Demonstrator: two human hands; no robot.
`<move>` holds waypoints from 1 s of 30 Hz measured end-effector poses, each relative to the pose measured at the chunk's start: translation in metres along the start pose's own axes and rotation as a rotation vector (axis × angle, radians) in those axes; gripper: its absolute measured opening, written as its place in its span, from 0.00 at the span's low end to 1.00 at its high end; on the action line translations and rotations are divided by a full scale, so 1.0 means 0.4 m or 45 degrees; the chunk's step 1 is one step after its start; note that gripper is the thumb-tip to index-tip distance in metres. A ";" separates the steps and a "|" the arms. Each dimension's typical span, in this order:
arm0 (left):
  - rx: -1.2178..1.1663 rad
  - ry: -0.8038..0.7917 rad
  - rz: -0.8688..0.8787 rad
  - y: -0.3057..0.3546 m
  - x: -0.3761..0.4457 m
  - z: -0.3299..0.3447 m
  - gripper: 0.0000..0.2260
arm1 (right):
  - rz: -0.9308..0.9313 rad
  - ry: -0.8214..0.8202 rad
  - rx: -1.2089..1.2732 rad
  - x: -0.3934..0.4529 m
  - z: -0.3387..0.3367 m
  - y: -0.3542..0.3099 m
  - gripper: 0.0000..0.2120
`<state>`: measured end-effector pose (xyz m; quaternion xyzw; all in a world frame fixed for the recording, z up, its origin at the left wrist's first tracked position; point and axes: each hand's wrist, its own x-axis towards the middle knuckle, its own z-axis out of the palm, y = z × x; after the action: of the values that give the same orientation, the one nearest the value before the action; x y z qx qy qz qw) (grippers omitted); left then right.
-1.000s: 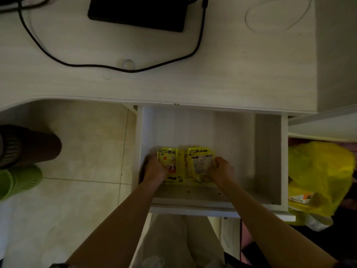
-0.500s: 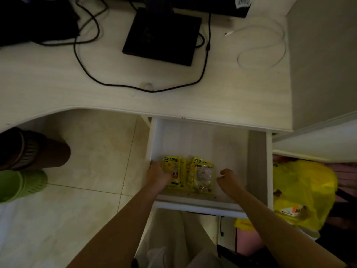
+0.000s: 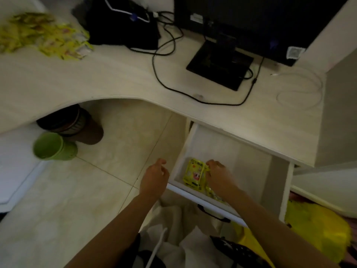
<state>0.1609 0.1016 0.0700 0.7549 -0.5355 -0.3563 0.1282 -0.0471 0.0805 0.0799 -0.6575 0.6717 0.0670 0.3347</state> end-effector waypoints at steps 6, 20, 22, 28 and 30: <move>0.037 0.123 -0.055 -0.156 -0.032 -0.113 0.12 | -0.199 -0.039 -0.129 0.013 0.036 -0.217 0.18; 0.144 0.393 -0.172 -0.541 0.004 -0.489 0.12 | -0.546 -0.087 -0.241 0.107 0.194 -0.752 0.17; 0.171 0.420 -0.180 -0.574 0.025 -0.544 0.12 | -0.600 -0.057 -0.253 0.127 0.197 -0.825 0.17; 0.247 0.536 -0.133 -0.643 0.132 -0.696 0.12 | -0.717 0.003 -0.267 0.219 0.162 -1.029 0.17; 0.264 0.561 -0.121 -0.659 0.180 -0.745 0.12 | -0.745 0.027 -0.268 0.265 0.146 -1.089 0.17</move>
<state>0.5635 0.0844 0.1021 0.8478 -0.4923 -0.1318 0.1468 0.3877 -0.0324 0.1305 -0.8547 0.4467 0.0301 0.2627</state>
